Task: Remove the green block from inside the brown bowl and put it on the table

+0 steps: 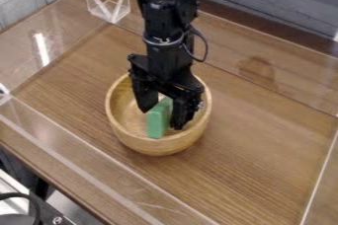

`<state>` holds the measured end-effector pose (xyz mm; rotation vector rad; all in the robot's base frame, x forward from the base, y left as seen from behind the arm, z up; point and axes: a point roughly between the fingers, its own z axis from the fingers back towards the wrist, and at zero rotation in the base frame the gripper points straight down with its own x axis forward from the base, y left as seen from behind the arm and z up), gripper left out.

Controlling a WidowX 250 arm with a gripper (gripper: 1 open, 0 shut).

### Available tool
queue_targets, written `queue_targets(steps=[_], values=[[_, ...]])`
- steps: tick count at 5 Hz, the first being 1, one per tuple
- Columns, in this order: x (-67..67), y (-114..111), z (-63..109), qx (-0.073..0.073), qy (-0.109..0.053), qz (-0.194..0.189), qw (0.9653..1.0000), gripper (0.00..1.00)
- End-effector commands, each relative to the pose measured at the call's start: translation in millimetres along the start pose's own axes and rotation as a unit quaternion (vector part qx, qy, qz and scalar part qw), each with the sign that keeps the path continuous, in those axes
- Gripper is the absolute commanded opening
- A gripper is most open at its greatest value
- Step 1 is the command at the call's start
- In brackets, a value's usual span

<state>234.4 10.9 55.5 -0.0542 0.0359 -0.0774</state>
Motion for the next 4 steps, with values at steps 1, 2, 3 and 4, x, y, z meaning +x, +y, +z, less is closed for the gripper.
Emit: queue_targets(steps=[1,2,3,4], values=[[5.9,2.9,12.0,0.002,-0.034,0.002,0.9994,1.0],[6.9,2.7,9.8,-0.001,-0.037,0.002,0.9993,1.0],[7.8,2.3,8.2,-0.003,-0.041,0.002,0.9992,1.0],[8.6,2.0,6.9,-0.005,-0.043,0.002,0.999,1.0]])
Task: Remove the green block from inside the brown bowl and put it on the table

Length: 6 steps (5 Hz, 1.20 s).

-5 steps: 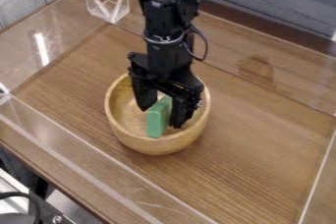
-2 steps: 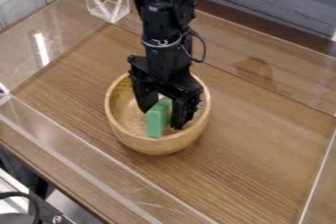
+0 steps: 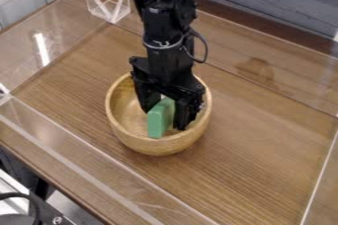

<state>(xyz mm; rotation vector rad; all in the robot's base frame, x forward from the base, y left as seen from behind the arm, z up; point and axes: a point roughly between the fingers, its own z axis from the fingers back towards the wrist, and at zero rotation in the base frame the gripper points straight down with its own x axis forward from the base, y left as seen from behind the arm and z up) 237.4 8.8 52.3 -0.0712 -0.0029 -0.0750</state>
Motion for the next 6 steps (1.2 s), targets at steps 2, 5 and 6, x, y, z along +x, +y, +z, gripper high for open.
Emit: queue_targets(steps=[2,5,6], values=[[7.5,2.8,7.8,-0.002,-0.029,0.001,0.9996,1.0],[10.0,1.5,3.7,-0.008,-0.035,0.001,0.9994,1.0],[10.9,0.5,2.6,-0.01,-0.036,0.002,0.9993,0.0]])
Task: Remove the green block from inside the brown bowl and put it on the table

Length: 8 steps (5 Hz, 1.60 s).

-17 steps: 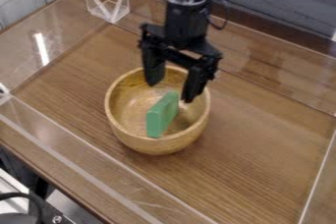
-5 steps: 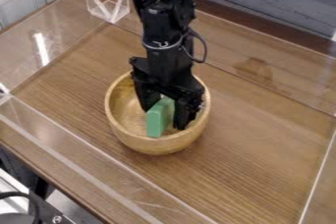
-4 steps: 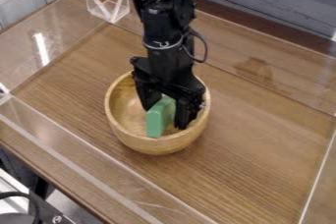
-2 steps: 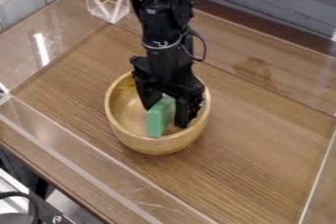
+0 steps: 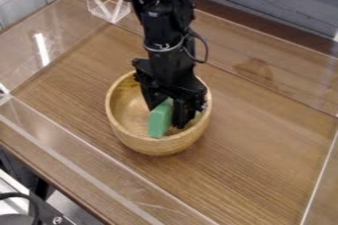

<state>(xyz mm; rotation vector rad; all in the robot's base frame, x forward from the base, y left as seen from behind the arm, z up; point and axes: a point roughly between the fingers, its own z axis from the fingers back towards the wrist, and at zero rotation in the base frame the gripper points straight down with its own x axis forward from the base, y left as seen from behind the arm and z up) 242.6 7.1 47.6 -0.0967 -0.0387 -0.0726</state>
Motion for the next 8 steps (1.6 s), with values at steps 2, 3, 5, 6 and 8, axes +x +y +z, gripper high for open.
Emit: queue_targets(steps=[2,3,5,6,8], values=[[3.6,-9,15.8,-0.008,-0.01,0.005,0.9999,0.0],[2.8,-16,20.1,-0.016,-0.006,0.005,0.9998,0.0],[3.0,-32,27.3,-0.033,-0.001,0.003,0.9995,0.0],[3.5,-42,29.7,-0.041,-0.001,0.0,0.9992,0.0],[5.9,-65,30.1,-0.054,-0.001,-0.017,0.9984,0.0]])
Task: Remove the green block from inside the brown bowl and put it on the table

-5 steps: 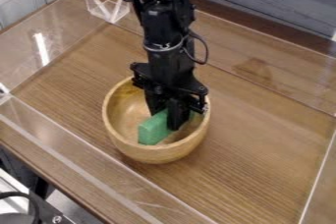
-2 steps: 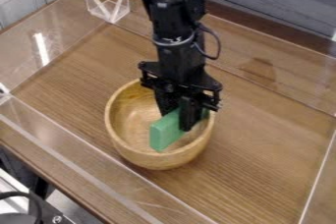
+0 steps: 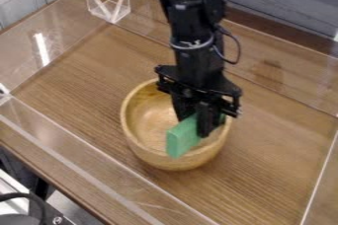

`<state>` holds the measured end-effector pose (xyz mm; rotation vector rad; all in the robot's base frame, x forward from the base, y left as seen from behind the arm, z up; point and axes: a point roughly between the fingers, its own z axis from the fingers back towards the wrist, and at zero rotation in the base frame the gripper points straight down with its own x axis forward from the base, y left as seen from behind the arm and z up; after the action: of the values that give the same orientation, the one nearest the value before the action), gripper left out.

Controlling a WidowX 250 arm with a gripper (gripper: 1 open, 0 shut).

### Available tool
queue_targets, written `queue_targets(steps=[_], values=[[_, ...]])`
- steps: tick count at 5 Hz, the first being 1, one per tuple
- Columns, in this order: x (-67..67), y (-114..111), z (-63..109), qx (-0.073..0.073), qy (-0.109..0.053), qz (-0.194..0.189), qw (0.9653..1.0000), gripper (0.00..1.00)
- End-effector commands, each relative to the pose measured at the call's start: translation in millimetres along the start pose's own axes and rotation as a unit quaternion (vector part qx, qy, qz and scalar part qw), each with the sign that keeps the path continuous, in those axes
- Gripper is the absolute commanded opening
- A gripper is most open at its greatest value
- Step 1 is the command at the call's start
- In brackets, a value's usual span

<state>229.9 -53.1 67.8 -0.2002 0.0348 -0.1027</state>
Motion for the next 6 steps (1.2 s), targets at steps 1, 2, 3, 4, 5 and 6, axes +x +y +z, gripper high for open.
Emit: queue_targets(steps=[1,2,3,4,5,6], values=[[13.6,-18,11.7,-0.004,-0.034,-0.018,0.9993,0.0],[13.4,-36,4.2,-0.008,-0.03,-0.032,0.999,0.0],[13.7,-43,1.3,-0.012,-0.029,-0.034,0.9989,0.0],[13.7,-43,1.1,-0.013,-0.031,-0.033,0.9989,0.0],[13.9,-43,1.8,-0.014,-0.032,-0.032,0.9989,0.0],[14.2,-42,2.4,-0.014,-0.034,-0.03,0.9989,0.0]])
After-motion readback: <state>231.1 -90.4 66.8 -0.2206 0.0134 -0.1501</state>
